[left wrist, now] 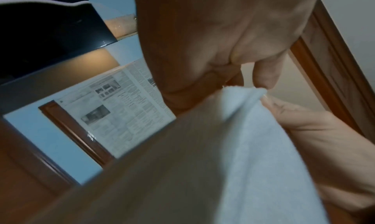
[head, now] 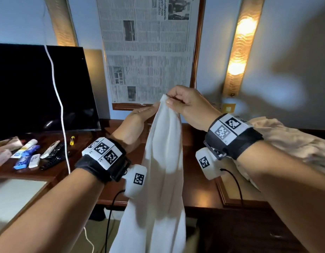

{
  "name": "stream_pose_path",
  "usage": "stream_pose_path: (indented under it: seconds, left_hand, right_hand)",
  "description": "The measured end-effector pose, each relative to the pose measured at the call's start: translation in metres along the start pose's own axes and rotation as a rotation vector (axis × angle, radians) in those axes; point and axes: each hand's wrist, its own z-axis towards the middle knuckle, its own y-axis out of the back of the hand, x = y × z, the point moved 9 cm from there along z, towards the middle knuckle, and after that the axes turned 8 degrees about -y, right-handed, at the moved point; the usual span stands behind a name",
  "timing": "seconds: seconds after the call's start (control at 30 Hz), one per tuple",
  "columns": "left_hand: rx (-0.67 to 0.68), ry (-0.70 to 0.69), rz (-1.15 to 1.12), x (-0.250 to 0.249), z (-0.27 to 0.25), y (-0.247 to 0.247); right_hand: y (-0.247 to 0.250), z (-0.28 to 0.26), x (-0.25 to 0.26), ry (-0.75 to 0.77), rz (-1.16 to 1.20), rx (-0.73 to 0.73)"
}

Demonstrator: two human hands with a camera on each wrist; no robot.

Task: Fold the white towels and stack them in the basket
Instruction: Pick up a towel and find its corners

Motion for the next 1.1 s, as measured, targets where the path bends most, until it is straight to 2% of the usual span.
stream_pose_path:
  seconds: [0.13, 0.2, 0.27, 0.33, 0.4, 0.57, 0.63, 0.7, 0.77, 0.83, 0.93, 1.0, 1.1]
  left_hand:
    - [0.071, -0.045, 0.090, 0.001, -0.001, -0.006]
    - [0.142, -0.067, 0.202, 0.004, 0.003, -0.011]
    - [0.155, -0.095, 0.372, 0.011, 0.012, -0.008]
    - [0.098, -0.151, 0.519, 0.015, 0.023, -0.003]
    - [0.072, -0.205, 0.551, 0.011, 0.033, -0.006]
    - [0.068, -0.136, 0.676, 0.018, 0.052, -0.003]
    - [0.104, -0.116, 0.707, 0.022, 0.053, -0.004]
    - [0.124, -0.093, 0.727, 0.027, 0.055, -0.005]
    - [0.064, -0.065, 0.746, 0.028, 0.059, 0.003]
    - [-0.067, -0.112, 0.730, 0.019, 0.063, 0.014]
    - [-0.271, -0.188, 0.658, 0.006, 0.068, 0.035]
    - [-0.374, -0.223, 0.589, 0.000, 0.067, 0.046]
    - [-0.483, -0.241, 0.510, -0.011, 0.063, 0.065]
  right_hand:
    - [-0.006, -0.003, -0.014, 0.002, -0.100, -0.001]
    - [-0.006, -0.005, -0.024, -0.003, -0.109, -0.017]
    - [-0.003, -0.006, -0.033, -0.007, -0.094, -0.046]
    - [0.003, -0.008, -0.043, -0.006, -0.027, -0.105]
    - [0.005, -0.010, -0.065, -0.059, 0.079, -0.155]
    - [-0.050, -0.038, -0.157, -0.330, 0.534, 0.018]
    - [-0.068, -0.048, -0.182, -0.380, 0.555, 0.055]
    - [-0.066, -0.044, -0.191, -0.348, 0.509, 0.019]
    - [-0.047, -0.031, -0.189, -0.279, 0.395, -0.091]
    - [-0.030, -0.020, -0.191, -0.232, 0.278, -0.169]
    - [-0.037, -0.024, -0.205, -0.147, 0.063, -0.114]
    - [-0.050, -0.036, -0.250, -0.236, -0.046, -0.049]
    - [-0.053, -0.058, -0.331, -0.506, -0.267, 0.091]
